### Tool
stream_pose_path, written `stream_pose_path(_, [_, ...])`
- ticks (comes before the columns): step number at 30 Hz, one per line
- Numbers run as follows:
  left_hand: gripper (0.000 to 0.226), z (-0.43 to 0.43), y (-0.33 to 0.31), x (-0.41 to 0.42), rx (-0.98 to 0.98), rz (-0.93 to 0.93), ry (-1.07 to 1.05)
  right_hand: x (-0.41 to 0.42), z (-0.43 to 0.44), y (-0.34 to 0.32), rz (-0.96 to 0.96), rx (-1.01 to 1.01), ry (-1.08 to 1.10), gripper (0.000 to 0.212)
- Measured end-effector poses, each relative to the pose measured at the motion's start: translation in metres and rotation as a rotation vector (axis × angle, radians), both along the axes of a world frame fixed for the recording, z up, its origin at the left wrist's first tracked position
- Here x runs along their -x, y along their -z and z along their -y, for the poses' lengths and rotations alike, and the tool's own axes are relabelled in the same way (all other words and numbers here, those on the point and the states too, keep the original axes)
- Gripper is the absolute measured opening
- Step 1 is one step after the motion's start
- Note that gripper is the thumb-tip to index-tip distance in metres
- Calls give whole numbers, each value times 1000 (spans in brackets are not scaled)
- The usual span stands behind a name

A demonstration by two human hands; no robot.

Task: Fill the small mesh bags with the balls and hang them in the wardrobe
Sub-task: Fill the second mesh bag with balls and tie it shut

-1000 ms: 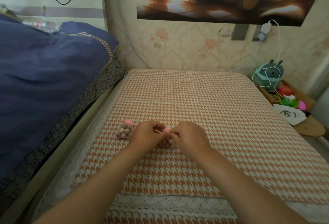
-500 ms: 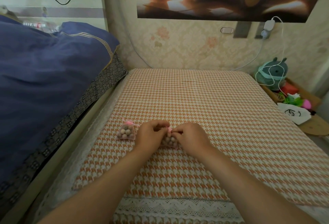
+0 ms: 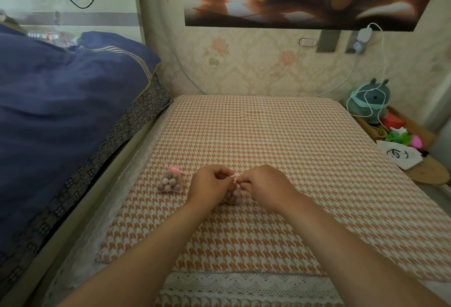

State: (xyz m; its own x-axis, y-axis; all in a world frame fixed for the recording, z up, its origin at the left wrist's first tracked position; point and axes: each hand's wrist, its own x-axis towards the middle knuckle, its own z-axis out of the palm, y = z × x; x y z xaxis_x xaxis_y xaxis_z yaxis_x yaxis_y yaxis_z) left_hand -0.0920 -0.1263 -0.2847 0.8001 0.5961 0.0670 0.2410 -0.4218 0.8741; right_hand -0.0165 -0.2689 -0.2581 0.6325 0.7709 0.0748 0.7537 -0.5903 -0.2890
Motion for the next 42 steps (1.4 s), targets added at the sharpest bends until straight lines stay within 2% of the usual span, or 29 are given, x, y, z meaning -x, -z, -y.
stream_pose_path(3, [10, 2, 1, 0, -88, -56, 20, 1, 2, -7, 132, 17, -3, 21])
stream_pose_path(9, [3, 7, 2, 0, -173, -64, 50, -1, 4, -11, 187, -19, -32, 18])
stream_pose_path(13, [6, 3, 2, -3, -92, -44, 92, -3, 1, -4, 272, -76, -134, 15])
stream_pose_path(15, [18, 0, 1, -2, -43, -18, 160, -4, -1, 0, 262, -109, -142, 12])
stream_pose_path(16, [21, -1, 1, -2, -19, -8, 189, -5, -2, 2, 212, -146, -123, 10])
stream_pose_path(19, [13, -6, 0, 0, 36, -2, 232, -8, -3, 7, 48, -261, -64, 5])
stream_pose_path(24, [10, 0, -11, 10, 178, 10, 300, -9, -5, 8, -126, -376, 27, 8])
stream_pose_path(29, [5, 2, -8, 6, -79, 4, 171, -4, -10, 7, -573, -542, 274, 8])
stream_pose_path(31, [9, 8, -8, 7, -125, 20, 181, -1, -11, 6, -770, -573, 350, 9])
stream_pose_path(33, [12, 14, -9, 9, -167, 47, 171, 2, -12, 4, -883, -605, 405, 11])
stream_pose_path(37, [13, 11, -5, 8, -298, 45, 121, 2, -12, 7, -1024, -697, 508, 21])
stream_pose_path(42, [11, 10, 0, 7, -314, 74, 100, 2, -13, 13, -957, -660, 473, 4])
